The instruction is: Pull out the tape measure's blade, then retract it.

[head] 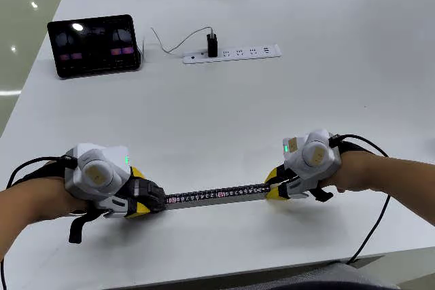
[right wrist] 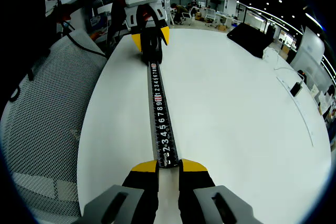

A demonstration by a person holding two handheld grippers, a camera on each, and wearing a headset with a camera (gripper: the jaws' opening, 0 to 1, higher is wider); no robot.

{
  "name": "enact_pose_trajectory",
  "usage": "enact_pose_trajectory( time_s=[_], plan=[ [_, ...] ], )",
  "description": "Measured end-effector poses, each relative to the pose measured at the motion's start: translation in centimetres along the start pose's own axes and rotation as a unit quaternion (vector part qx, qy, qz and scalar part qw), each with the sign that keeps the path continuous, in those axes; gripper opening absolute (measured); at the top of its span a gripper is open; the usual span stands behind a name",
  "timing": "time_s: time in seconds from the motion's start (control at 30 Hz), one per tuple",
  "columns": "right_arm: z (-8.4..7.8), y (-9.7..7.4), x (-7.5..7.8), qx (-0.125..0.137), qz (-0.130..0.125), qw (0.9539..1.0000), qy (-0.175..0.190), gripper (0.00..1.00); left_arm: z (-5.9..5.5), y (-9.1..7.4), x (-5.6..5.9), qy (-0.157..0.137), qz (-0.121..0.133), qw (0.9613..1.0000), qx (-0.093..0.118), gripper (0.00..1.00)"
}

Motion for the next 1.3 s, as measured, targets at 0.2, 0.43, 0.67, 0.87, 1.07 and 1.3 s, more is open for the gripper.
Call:
enact_pose_trajectory(
  time_s=[0.2, 0.43, 0.67, 0.87, 1.07, 1.3],
  plan=[
    [-0.1, -0.1, 0.0, 0.001, -0.001, 1.0, 0.002, 0.1, 0.0, 0.0, 0.0, 0.0, 0.001, 1.0, 0.0, 0.32],
    [-0.2, -0.1, 0.1, 0.002, -0.002, 1.0, 0.003, 0.1, 0.0, 0.0, 0.1, -0.001, 0.002, 1.0, 0.001, 0.32],
    [-0.4, -0.2, 0.3, 0.0, -0.003, 1.0, 0.001, 0.1, -0.1, -0.1, 0.1, -0.001, 0.002, 1.0, 0.001, 0.32],
    [-0.7, -0.4, 0.4, 0.0, -0.004, 1.0, 0.005, 0.1, -0.1, -0.1, 0.1, -0.001, 0.002, 1.0, 0.0, 0.32],
    [-0.9, -0.6, 0.5, -0.002, -0.005, 1.0, 0.006, 0.1, 0.0, -0.2, 0.1, -0.001, 0.002, 1.0, 0.0, 0.32],
    [-1.0, -0.8, 0.6, 0.0, -0.006, 1.0, 0.006, 0.1, 0.0, -0.1, 0.0, -0.001, 0.002, 1.0, -0.001, 0.32]
  ],
)
Point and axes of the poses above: the centre of the closed fingertips' face, and the gripper's own axes: y roughly forward along the fingers, x roughly to its right, z roughly out of its top, the point moved 2 cm from there along -y, roughly backward along the fingers, and after that the axes turned 13 degrees about y, right-handed, at the moved point
